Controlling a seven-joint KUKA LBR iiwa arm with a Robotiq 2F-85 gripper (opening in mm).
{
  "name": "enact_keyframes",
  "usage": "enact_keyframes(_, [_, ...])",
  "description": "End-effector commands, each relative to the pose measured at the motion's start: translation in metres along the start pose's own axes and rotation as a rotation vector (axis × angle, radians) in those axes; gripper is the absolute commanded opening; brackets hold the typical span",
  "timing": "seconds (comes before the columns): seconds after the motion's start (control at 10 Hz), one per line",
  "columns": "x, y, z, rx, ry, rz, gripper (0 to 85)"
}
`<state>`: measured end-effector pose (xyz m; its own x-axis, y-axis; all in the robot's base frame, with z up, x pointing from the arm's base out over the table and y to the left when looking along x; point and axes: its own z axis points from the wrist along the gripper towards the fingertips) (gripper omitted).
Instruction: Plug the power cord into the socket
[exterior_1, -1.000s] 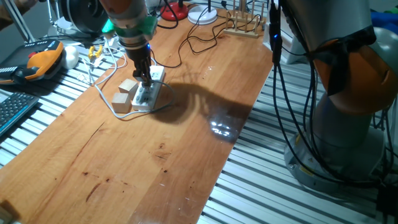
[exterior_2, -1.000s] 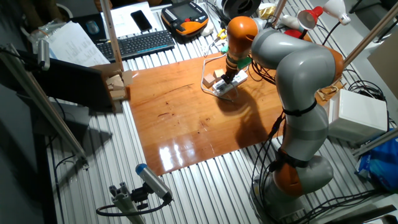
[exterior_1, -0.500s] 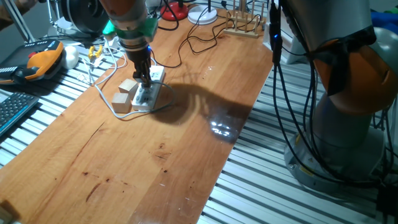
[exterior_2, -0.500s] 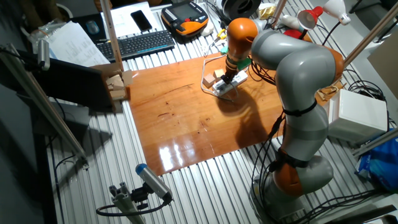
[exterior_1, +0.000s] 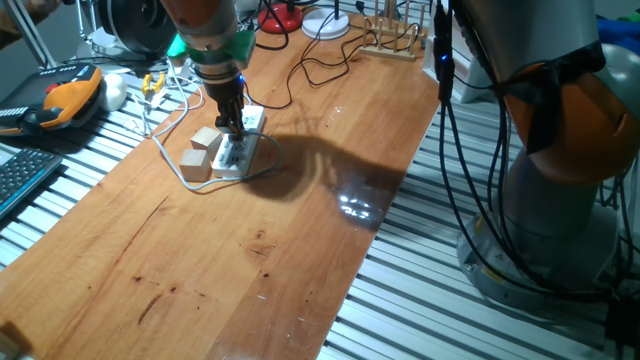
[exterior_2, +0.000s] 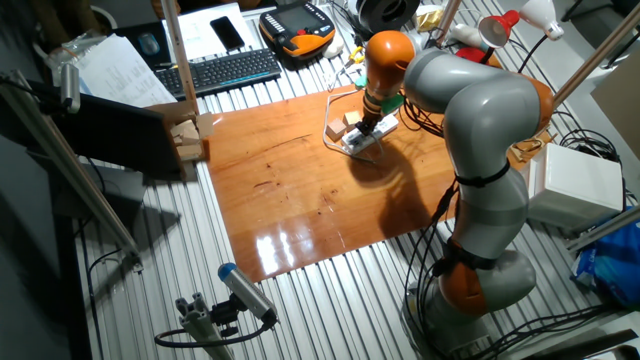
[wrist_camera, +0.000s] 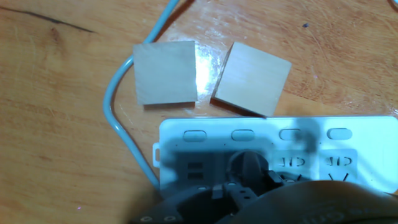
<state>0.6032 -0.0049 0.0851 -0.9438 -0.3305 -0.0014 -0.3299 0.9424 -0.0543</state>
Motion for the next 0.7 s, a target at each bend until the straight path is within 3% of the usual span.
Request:
enact_keyframes(0.0, [0.0001, -0.0001, 0.0007, 0.001, 0.001, 0.000, 0.0])
enact_keyframes(0.6, [0.0007, -0.0006, 0.0021, 0.001, -0.004, -0.002, 0.0])
